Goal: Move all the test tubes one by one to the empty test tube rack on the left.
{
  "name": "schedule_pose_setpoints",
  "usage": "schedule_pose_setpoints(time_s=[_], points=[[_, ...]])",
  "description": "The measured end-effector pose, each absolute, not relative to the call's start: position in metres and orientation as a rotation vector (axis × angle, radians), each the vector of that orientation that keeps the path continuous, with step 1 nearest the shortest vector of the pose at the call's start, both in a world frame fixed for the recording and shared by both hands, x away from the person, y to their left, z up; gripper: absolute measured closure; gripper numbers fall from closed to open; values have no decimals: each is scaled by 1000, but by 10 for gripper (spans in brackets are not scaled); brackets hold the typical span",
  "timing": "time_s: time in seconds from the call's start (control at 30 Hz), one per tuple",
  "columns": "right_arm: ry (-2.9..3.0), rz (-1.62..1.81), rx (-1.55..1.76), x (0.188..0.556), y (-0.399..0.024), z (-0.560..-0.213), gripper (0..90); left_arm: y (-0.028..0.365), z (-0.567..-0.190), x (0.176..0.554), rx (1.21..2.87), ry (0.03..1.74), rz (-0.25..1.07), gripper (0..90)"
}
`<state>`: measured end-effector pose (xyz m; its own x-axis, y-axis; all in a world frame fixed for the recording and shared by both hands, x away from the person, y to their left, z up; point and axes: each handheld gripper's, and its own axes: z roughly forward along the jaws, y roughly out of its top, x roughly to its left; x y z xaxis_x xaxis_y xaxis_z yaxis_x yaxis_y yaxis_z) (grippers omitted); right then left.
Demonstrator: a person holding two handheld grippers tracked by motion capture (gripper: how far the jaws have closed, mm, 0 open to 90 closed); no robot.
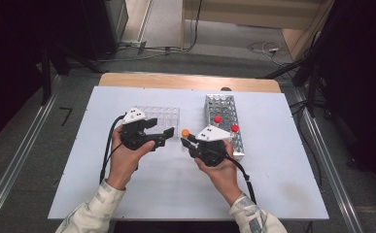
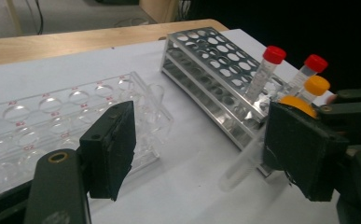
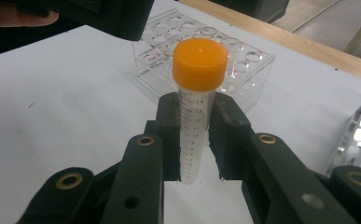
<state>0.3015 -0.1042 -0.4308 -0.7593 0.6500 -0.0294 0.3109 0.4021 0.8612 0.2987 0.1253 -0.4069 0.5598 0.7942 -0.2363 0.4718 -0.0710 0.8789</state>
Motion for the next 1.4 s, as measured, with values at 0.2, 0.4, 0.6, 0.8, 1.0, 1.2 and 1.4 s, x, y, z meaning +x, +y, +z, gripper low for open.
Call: schedule_pose_setpoints(time_s=[0.2, 0.4, 0.6, 0.8, 1.0, 1.2, 1.4], points=[[2330, 1276, 837, 308, -91, -435, 719, 116, -406, 295, 1748, 1029, 362, 277], [2344, 1290, 813, 309, -77, -435, 720, 116, -408, 295, 1757, 1030, 398, 421], [2345, 1307, 800, 309, -69, -432, 719, 115, -408, 293, 1775, 1007, 400, 588], [2347, 1307, 799, 308, -66, -433, 719, 113, -408, 292, 1784, 996, 405, 698], [2343, 1305, 807, 309, -67, -433, 718, 113, -408, 292, 1785, 995, 410, 705], [2337, 1321, 818, 308, -67, -432, 638, 114, -408, 292, 1788, 993, 436, 711], [2349, 1333, 823, 303, -70, -431, 436, 117, -406, 294, 1774, 1000, 442, 711]])
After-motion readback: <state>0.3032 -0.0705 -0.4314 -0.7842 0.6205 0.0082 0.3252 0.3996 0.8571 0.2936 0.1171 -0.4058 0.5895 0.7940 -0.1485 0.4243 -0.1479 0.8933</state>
